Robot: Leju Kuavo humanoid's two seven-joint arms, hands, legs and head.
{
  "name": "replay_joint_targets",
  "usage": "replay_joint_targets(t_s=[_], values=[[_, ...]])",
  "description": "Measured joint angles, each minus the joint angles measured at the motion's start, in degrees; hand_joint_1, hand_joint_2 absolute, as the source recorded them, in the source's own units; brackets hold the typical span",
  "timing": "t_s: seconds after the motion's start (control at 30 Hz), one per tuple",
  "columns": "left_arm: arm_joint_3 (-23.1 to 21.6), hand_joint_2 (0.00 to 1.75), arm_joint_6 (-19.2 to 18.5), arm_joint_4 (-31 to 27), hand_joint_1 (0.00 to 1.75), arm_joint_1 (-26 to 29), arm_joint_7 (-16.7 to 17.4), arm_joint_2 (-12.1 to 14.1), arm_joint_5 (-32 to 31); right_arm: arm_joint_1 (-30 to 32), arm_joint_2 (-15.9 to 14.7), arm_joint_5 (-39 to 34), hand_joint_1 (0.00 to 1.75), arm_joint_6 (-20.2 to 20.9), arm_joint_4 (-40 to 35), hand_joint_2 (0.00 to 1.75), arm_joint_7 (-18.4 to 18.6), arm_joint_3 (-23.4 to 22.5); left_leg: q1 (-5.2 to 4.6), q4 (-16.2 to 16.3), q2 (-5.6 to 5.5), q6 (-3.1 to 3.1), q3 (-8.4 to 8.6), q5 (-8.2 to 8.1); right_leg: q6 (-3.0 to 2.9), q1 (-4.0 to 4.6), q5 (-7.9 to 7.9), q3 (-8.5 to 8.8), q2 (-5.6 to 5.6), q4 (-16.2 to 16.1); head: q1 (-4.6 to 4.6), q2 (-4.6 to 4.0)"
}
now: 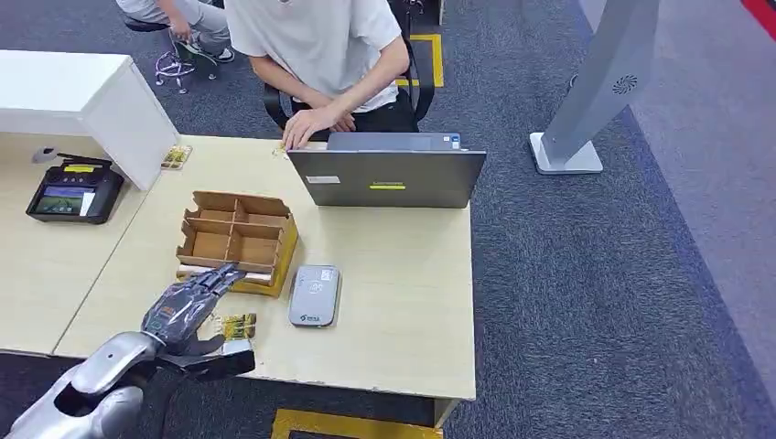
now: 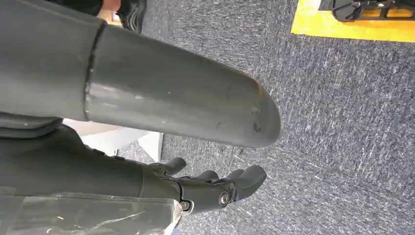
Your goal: Pass the card to the sensor for recognition and then transmit it.
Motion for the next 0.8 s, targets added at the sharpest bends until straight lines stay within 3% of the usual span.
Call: replay_joint_targets(t_s=[0.17, 0.27, 0.47, 0.67, 0.8], values=[[0.0, 1.75, 0.2, -0.3, 0.0, 0.2, 0.0, 0.0, 0.0, 0.0, 0.0, 0.0, 0.0, 0.0, 0.0, 0.0, 0.0, 0.0, 0.0, 0.0, 0.0, 0.0, 0.0, 0.01, 0.0, 0.0, 0.0, 0.01, -0.01, 0.0, 0.0, 0.0], [0.8, 1.75, 3.1, -1.5, 0.0, 1.5, 0.0, -0.4, -0.6, 0.0, 0.0, -0.1, 0.0, 0.0, 0.0, 0.0, 0.2, 0.0, -0.01, 0.0, 0.02, 0.0, 0.01, 0.01, 0.0, 0.0, 0.01, 0.01, 0.01, 0.0, -0.02, 0.0], [7.7, 1.75, 8.7, -6.5, 0.0, 4.2, 0.0, -3.0, -3.3, 0.2, 0.0, -0.4, 0.0, -0.2, 0.0, 0.0, 0.0, 0.0, -0.01, 0.0, 0.0, 0.0, -0.01, -0.01, 0.0, 0.0, 0.0, 0.01, 0.0, 0.0, 0.0, 0.0], [16.0, 1.75, 9.1, -10.2, 0.0, 7.0, -0.4, -4.6, -3.1, 0.3, 0.0, -0.5, 0.0, -0.3, 0.0, 0.0, 0.2, 0.0, 0.0, 0.0, 0.01, -0.01, 0.0, -0.01, 0.0, 0.0, -0.01, 0.0, 0.0, 0.0, -0.02, 0.0], [18.7, 1.75, 9.1, -11.5, 0.0, 8.2, -0.9, -5.5, -3.1, 0.3, 0.0, -0.7, 0.0, -0.3, 0.0, 0.0, 0.2, 0.0, 0.0, 0.0, 0.0, -0.01, -0.01, 0.0, 0.0, 0.0, -0.01, 0.01, 0.0, 0.0, -0.02, 0.0]])
